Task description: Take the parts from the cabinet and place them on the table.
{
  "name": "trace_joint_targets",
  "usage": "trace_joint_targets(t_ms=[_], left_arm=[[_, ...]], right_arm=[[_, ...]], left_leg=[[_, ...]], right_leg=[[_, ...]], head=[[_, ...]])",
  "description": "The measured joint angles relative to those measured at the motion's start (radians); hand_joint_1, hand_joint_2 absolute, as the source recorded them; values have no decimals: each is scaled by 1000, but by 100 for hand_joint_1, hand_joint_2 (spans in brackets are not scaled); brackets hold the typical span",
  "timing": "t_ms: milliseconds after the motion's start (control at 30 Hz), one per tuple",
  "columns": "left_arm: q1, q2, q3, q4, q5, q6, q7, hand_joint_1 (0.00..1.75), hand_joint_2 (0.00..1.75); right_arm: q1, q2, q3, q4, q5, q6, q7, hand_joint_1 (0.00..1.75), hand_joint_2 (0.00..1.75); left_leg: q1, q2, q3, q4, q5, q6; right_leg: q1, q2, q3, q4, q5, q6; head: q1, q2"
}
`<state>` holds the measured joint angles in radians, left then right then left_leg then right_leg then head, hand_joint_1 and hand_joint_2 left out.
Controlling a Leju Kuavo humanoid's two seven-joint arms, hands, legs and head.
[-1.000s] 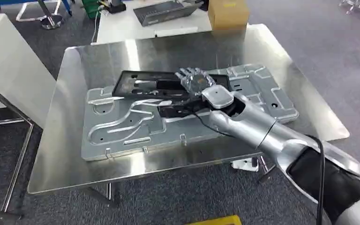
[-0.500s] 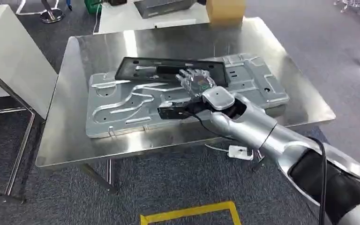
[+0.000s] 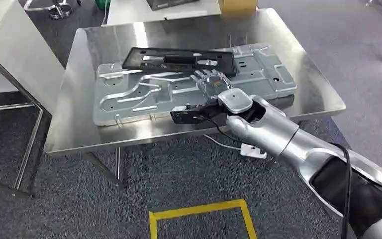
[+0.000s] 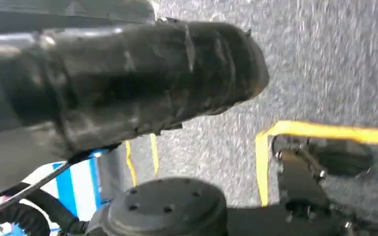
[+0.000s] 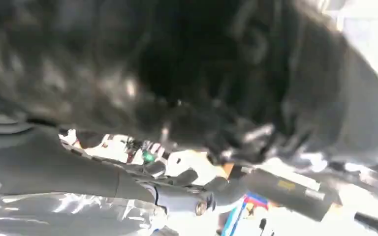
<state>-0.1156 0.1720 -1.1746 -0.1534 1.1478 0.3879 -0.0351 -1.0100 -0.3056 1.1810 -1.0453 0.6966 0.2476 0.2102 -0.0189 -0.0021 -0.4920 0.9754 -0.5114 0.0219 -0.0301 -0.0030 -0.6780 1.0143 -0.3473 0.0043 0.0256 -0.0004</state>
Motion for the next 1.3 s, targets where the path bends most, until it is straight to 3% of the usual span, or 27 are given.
trace_joint_targets(t_ms=[67,100,133,167,233,300,367,400,433,467,533,567,600,633,700,767,833,900,933,967,1067,1100,1133,1167,1233,1267,1300], left_arm=[[0,0,1,0,2,2,2,0,0],[0,0,1,0,3,4,3,0,0],[0,-1,1,0,3,4,3,0,0],[0,-3,1,0,5,5,5,0,0],[0,-6,1,0,5,3,5,0,0],[1,-9,1,0,6,-1,3,0,0],[3,-11,1,0,7,-5,-1,0,0],[2,-11,1,0,7,-7,-2,0,0],[2,-4,1,1,7,-7,-3,0,0],[2,-4,1,1,8,-8,-3,0,0],[5,-6,1,1,11,-8,-3,0,0],[9,-5,3,1,14,-10,-3,0,0],[9,-6,6,1,15,-10,-3,0,0],[9,-7,7,1,15,-11,-3,0,0],[10,-7,7,1,15,-11,-3,0,0],[8,-7,7,1,15,-11,-4,0,0],[8,-8,8,1,15,-13,-4,0,0],[6,-7,8,1,15,-14,-4,0,0],[5,2,8,3,15,-13,-7,0,0],[3,-1,10,2,15,-13,-9,0,0],[-1,1,18,2,15,-13,-10,0,0],[-1,1,18,2,15,-14,-10,0,0],[-3,0,18,2,15,-14,-10,0,0],[-4,0,18,2,15,-16,-11,0,0],[-3,-4,18,2,14,-19,-11,0,0],[-3,-5,18,2,13,-19,-11,0,0],[-3,-6,18,2,13,-19,-11,0,0]], right_arm=[[-3,-2,0,-9,0,14,6,0,0],[-7,-11,0,-11,0,18,8,0,0],[-15,-14,1,-14,0,24,12,0,0],[-23,-14,1,-19,0,29,16,0,0],[-26,-20,1,-25,-1,31,19,0,0],[-26,-25,3,-29,-2,32,20,0,0],[-29,-29,3,-37,-4,32,21,0,0],[-31,-30,3,-41,-5,31,24,0,0],[-36,-30,4,-43,-5,32,28,0,0],[-35,-33,3,-52,-8,33,34,0,0],[-33,-40,5,-57,-10,44,42,0,0],[-33,-41,7,-61,-11,49,44,0,0],[-36,-46,8,-65,-11,52,46,0,0],[-35,-48,8,-71,-11,53,51,0,0],[-36,-53,8,-81,-11,57,55,0,0],[-34,-58,8,-87,-11,61,56,0,0],[-34,-63,8,-93,-11,64,56,0,0],[-38,-68,8,-103,-11,64,56,0,0],[-40,-69,8,-108,-12,64,59,0,0],[-43,-75,8,-111,-12,64,61,0,0],[-43,-80,8,-118,-14,67,62,0,0],[-42,-87,8,-119,-14,67,62,0,0],[-44,-91,8,-120,-14,67,62,0,0],[-46,-94,8,-122,-14,67,62,0,0],[-46,-101,9,-124,-16,67,64,0,0],[-46,-106,9,-124,-17,67,66,0,0],[-46,-108,10,-125,-18,67,69,0,0]], left_leg=[[-1,2,-4,-36,32,17],[12,13,3,-47,52,17],[12,13,-9,-53,64,30],[12,15,-25,-47,73,32],[12,17,-56,-33,87,31],[17,16,-89,-17,100,26],[27,16,-119,4,108,13],[27,16,-133,20,108,8],[20,14,-151,31,110,0],[19,12,-159,40,117,-5],[19,8,-169,43,130,-16],[19,7,-179,42,134,-20],[23,8,-194,55,113,-24],[23,10,-206,94,63,-30],[26,10,-246,255,-51,-38],[25,9,-263,368,-91,-33],[17,8,-202,314,-46,-9],[-5,5,-81,147,4,35],[-21,6,-28,64,-19,63],[-21,12,-6,18,-22,62],[-30,8,-20,-5,25,69],[-18,12,-10,-39,53,68],[-17,19,-18,-51,73,61],[-13,20,-33,-54,89,63],[-10,20,-66,-47,111,57],[-7,20,-87,-39,122,54],[-2,20,-109,-30,131,49]], right_leg=[[5,3,1,-27,25,13],[4,2,-6,-19,-2,14],[9,4,-21,24,-65,15],[7,3,-39,98,-129,16],[6,3,-70,252,-202,23],[1,3,-52,285,-170,32],[-6,2,42,167,-102,43],[-13,2,95,79,-109,54],[0,5,124,35,-139,57],[-4,9,120,30,-144,38],[-2,9,100,45,-139,30],[-7,6,89,46,-131,18],[-8,4,77,46,-123,6],[-8,5,66,47,-116,-3],[-3,6,50,47,-99,-9],[6,6,33,47,-83,-12],[21,6,17,47,-69,-17],[32,8,5,42,-51,-21],[32,7,3,38,-43,-21],[30,5,3,31,-31,-20],[21,4,4,-3,11,-5],[26,6,0,-8,7,-4],[25,8,-9,6,-39,2],[23,7,-22,59,-112,6],[15,6,-45,206,-217,21],[10,6,-51,270,-227,30],[6,6,-45,297,-205,38]], head=[[0,0],[1,0],[6,0],[5,0],[6,0],[6,0],[6,0],[8,0],[13,0],[10,0],[9,0],[9,0],[9,0],[4,0],[3,0],[2,0],[2,0],[3,0],[9,0],[6,0],[5,0],[4,0],[7,0],[8,0],[8,0],[9,0],[8,0]])
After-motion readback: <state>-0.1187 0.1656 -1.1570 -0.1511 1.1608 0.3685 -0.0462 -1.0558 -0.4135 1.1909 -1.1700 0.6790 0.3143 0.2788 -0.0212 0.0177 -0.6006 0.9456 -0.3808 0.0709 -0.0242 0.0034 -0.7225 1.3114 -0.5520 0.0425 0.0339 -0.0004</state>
